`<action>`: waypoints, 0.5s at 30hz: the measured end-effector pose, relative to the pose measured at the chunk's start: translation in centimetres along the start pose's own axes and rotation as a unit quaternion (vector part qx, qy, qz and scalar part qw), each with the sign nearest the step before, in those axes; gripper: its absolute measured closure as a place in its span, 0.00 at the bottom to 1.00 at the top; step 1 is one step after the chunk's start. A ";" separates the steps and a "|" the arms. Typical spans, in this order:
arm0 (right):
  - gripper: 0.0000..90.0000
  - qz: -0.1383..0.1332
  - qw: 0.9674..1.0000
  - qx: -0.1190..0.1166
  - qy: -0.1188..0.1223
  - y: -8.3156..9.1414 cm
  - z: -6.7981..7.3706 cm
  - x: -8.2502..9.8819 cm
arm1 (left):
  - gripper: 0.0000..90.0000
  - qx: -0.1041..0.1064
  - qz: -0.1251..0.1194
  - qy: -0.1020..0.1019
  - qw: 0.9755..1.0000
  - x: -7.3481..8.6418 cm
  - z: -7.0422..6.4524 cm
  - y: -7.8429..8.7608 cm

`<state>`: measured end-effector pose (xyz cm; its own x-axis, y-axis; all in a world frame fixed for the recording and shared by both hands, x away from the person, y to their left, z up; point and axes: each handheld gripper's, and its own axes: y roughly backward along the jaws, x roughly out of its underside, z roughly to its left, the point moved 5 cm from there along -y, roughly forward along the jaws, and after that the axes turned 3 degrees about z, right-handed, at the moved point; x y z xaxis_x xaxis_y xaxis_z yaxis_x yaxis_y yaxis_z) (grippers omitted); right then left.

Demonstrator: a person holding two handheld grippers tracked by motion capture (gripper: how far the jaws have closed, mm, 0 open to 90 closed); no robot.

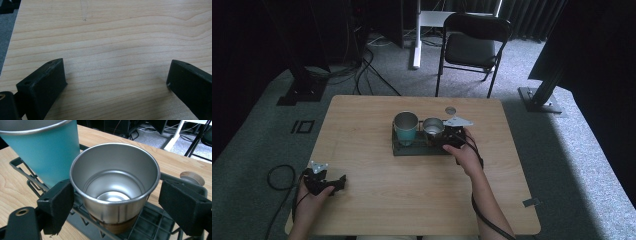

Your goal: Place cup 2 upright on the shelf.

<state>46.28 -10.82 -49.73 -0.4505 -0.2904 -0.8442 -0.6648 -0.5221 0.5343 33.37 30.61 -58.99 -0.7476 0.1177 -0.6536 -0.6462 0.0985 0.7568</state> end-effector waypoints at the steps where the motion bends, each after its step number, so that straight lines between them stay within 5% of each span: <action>1: 0.15 0.000 1.000 0.001 -0.001 0.1 0.0 0.1 | 0.03 0.000 0.000 0.000 1.000 0.0 0.0 0.0; 15: 0.14 -0.027 1.000 -0.006 -0.010 1.5 -0.3 0.1 | 0.03 0.000 0.000 0.000 1.000 0.0 0.0 0.0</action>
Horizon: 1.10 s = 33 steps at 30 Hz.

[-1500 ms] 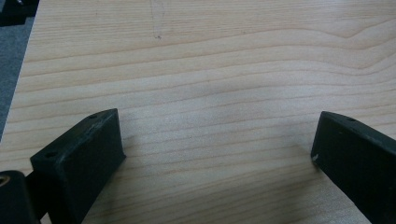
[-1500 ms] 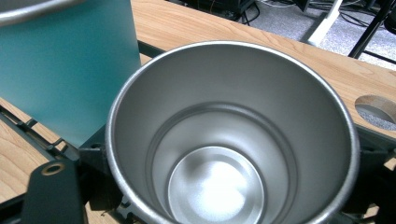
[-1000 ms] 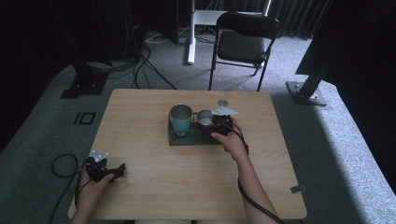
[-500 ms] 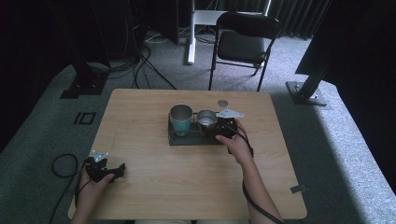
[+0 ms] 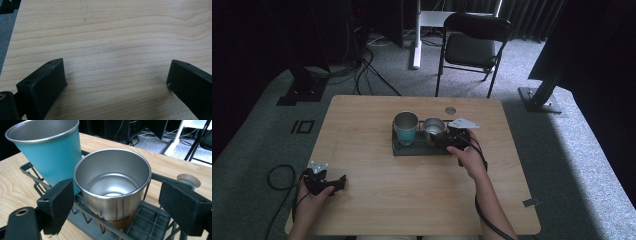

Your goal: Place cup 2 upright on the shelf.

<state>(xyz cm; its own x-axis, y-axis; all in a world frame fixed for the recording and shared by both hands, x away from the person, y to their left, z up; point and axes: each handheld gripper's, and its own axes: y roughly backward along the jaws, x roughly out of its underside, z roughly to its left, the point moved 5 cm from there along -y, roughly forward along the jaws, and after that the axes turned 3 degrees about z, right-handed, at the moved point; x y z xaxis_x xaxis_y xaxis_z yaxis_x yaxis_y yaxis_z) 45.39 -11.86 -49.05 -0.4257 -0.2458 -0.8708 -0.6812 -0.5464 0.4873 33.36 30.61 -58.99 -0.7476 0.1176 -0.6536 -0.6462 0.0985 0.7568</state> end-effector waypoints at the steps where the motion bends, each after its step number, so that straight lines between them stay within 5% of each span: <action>1: 0.15 -0.001 1.000 0.000 0.000 0.2 0.0 0.0 | 0.03 0.000 0.000 0.000 1.000 0.0 0.0 0.0; 14: 0.14 -0.010 1.000 0.008 0.010 2.6 -0.8 0.3 | 0.03 0.000 0.000 0.000 1.000 0.0 0.0 0.0; 33: 0.14 -0.007 1.000 0.029 -0.005 5.4 -3.1 2.3 | 0.03 0.000 0.000 0.000 1.000 0.0 0.0 0.0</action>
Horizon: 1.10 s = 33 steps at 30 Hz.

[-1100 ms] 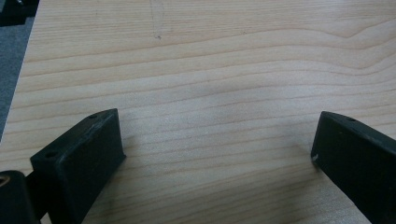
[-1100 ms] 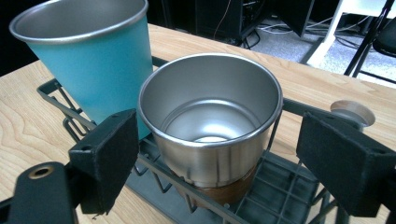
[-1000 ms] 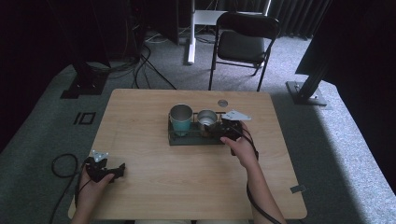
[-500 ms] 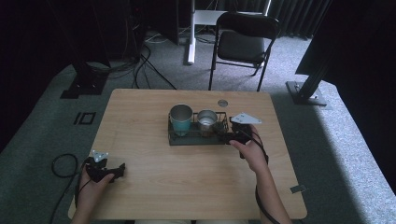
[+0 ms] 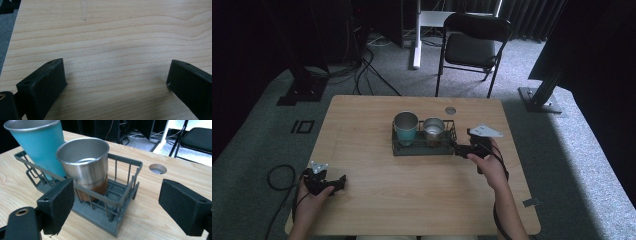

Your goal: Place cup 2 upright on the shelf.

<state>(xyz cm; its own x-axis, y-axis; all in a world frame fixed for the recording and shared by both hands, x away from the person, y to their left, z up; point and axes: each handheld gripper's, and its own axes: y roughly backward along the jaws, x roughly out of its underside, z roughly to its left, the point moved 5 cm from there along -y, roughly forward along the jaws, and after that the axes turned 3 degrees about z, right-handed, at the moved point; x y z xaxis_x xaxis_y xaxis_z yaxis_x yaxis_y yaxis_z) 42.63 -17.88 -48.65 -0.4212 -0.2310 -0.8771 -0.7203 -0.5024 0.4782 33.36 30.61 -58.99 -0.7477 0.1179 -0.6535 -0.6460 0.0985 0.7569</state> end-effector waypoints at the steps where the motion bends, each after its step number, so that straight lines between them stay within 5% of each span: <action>1: 0.14 0.001 1.000 0.000 -0.002 0.1 -0.1 0.1 | 0.03 0.000 0.000 0.000 1.000 0.0 0.0 0.0; 33: 0.15 0.052 0.998 0.019 0.002 2.5 -2.7 6.6 | 0.03 0.000 0.000 0.000 1.000 0.0 0.0 0.0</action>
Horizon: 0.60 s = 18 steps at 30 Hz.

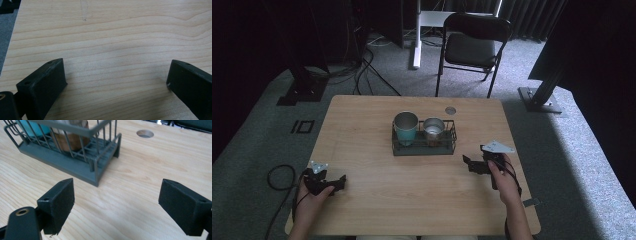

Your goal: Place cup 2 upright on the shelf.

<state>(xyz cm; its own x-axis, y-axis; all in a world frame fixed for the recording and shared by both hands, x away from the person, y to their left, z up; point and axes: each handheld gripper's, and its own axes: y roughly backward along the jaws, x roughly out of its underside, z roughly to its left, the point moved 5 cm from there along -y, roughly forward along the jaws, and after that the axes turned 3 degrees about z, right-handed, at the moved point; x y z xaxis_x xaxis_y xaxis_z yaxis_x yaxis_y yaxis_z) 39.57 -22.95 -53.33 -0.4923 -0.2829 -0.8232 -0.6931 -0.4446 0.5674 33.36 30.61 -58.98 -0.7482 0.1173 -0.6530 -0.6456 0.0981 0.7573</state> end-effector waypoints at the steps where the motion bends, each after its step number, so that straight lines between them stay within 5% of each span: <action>1: 0.15 0.001 1.000 0.000 -0.001 0.0 -0.1 0.2 | 0.03 0.000 0.000 0.000 1.000 0.0 0.0 0.0; 18: 0.15 0.042 0.999 0.007 -0.009 1.0 -1.6 4.7 | 0.03 0.000 0.000 0.000 1.000 0.0 0.0 0.0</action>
<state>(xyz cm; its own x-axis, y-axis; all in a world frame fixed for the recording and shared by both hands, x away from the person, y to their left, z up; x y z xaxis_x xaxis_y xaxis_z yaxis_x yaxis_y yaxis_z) 37.44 -26.11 -56.67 -0.5592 -0.3029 -0.7718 -0.6556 -0.4082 0.6352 33.36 30.60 -58.98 -0.7479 0.1168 -0.6534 -0.6460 0.0982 0.7570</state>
